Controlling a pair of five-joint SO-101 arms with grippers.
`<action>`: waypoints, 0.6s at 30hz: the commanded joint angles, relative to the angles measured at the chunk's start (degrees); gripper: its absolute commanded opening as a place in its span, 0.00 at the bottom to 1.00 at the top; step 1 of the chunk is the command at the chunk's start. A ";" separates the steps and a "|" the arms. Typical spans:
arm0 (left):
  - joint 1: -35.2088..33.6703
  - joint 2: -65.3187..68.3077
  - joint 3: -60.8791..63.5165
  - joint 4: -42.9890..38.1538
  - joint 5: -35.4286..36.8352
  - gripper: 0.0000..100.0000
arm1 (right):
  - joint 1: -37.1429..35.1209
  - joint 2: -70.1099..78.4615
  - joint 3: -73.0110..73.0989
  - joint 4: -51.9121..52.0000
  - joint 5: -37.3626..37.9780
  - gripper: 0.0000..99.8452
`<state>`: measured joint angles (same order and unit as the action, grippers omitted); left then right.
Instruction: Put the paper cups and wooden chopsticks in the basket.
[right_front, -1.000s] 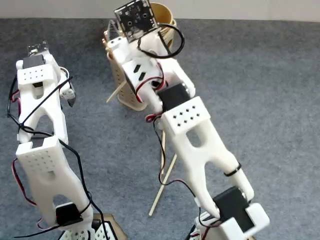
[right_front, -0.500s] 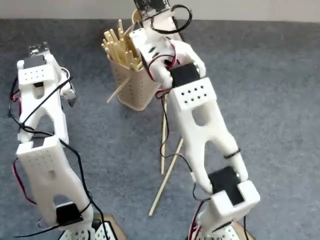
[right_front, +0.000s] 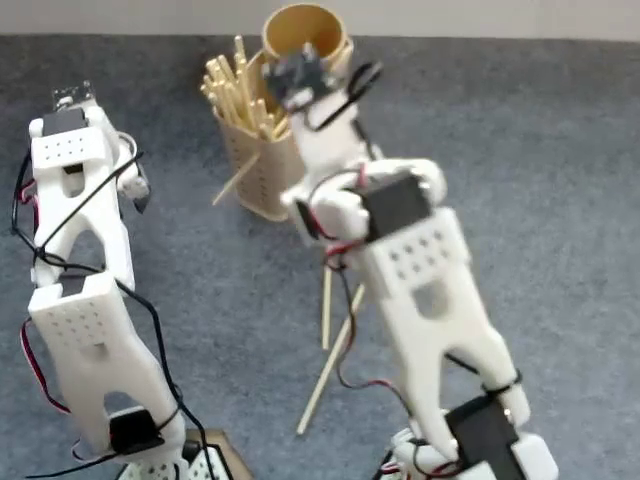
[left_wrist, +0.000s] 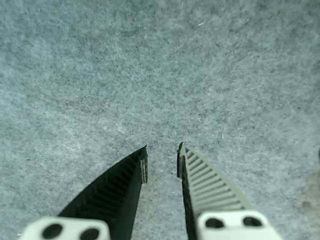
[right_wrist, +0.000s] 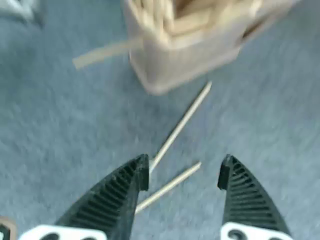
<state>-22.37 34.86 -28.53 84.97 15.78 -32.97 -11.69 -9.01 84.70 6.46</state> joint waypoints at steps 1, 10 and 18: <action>0.57 -0.75 -0.31 -0.70 0.18 0.12 | 0.22 1.36 17.01 -10.77 -2.64 0.22; 0.57 -0.84 -0.31 -0.70 0.18 0.12 | 0.66 2.07 43.91 -37.49 -8.79 0.22; 0.57 -0.84 -0.48 -0.70 0.18 0.12 | -1.63 1.71 52.79 -40.66 -21.54 0.22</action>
<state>-22.37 34.86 -28.53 84.97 15.78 -33.14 -9.23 41.98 46.02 -11.47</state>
